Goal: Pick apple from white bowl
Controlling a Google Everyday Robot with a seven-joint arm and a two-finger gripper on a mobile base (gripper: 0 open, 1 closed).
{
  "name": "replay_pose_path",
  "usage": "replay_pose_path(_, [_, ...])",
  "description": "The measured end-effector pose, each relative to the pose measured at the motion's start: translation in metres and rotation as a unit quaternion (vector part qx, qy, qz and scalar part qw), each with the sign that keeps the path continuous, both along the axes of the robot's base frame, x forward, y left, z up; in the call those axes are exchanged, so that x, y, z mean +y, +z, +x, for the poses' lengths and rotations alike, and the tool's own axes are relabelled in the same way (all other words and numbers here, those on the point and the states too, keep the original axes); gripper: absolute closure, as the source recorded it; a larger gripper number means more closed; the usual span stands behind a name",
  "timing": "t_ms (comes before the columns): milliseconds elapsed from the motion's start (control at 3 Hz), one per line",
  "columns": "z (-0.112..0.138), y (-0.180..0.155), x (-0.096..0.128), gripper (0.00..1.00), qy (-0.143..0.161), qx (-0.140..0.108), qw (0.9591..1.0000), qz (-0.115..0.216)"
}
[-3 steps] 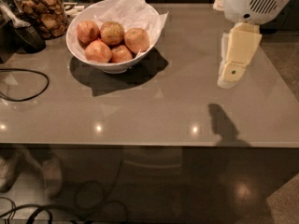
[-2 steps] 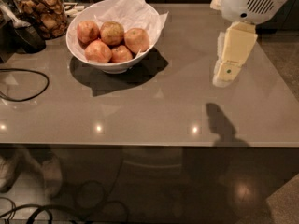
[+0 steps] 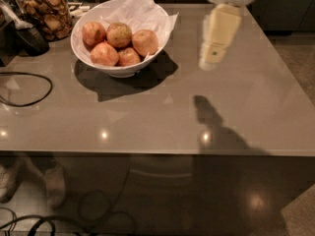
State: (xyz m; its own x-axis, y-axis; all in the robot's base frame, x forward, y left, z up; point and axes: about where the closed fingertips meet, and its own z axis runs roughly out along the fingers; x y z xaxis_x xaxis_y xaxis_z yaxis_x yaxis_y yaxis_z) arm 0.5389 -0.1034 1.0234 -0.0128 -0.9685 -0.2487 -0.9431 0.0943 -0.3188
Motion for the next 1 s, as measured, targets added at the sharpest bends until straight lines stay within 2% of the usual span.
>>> replay_pose_path(333, [0.006,0.011,0.012,0.00,0.009,-0.015,0.9998,0.010])
replay_pose_path(667, [0.008,0.013,0.015,0.00,0.012,-0.020,0.9996,0.016])
replay_pose_path(1000, [0.030,0.011,0.029,0.00,0.012,-0.021,0.9989,0.040])
